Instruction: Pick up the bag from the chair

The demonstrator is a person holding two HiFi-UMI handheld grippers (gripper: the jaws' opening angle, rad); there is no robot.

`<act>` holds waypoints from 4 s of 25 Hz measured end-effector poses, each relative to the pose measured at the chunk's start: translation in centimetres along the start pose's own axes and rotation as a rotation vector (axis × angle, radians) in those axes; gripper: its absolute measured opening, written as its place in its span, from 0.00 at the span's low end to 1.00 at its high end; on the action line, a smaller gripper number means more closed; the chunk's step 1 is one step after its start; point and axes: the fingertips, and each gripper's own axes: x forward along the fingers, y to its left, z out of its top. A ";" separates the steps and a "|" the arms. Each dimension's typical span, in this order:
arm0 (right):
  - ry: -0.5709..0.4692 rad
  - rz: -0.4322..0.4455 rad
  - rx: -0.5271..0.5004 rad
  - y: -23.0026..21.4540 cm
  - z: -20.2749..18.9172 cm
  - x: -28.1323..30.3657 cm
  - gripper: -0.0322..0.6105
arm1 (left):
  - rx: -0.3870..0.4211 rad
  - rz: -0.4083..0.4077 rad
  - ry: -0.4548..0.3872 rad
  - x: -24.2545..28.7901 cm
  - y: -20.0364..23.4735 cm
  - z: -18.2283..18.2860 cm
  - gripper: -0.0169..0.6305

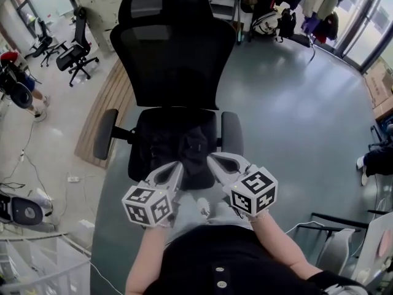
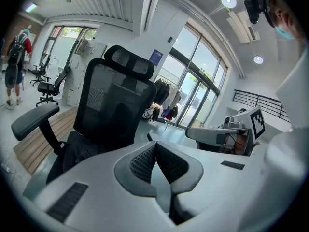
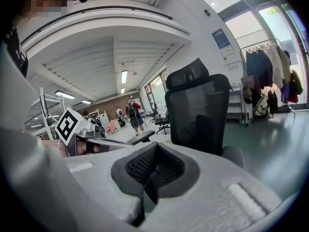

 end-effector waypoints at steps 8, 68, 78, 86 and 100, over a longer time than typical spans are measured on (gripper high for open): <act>0.007 -0.031 0.032 -0.7 -0.8 0.5 0.05 | 0.002 -0.046 0.072 1.7 -0.8 -1.4 0.06; 0.223 -0.370 0.402 -8.8 -25.1 14.4 0.05 | -0.217 -0.093 0.386 13.7 17.6 -20.0 0.06; 0.275 -0.363 0.364 -8.6 -27.3 16.4 0.05 | -0.226 -0.087 0.393 16.8 19.4 -21.4 0.10; 0.288 -0.384 0.400 -9.2 -28.9 16.8 0.05 | -0.313 -0.103 0.397 19.2 20.7 -22.3 0.39; 0.282 -0.417 0.422 -9.7 -29.8 16.6 0.05 | -0.380 -0.055 0.403 22.6 21.5 -23.8 0.50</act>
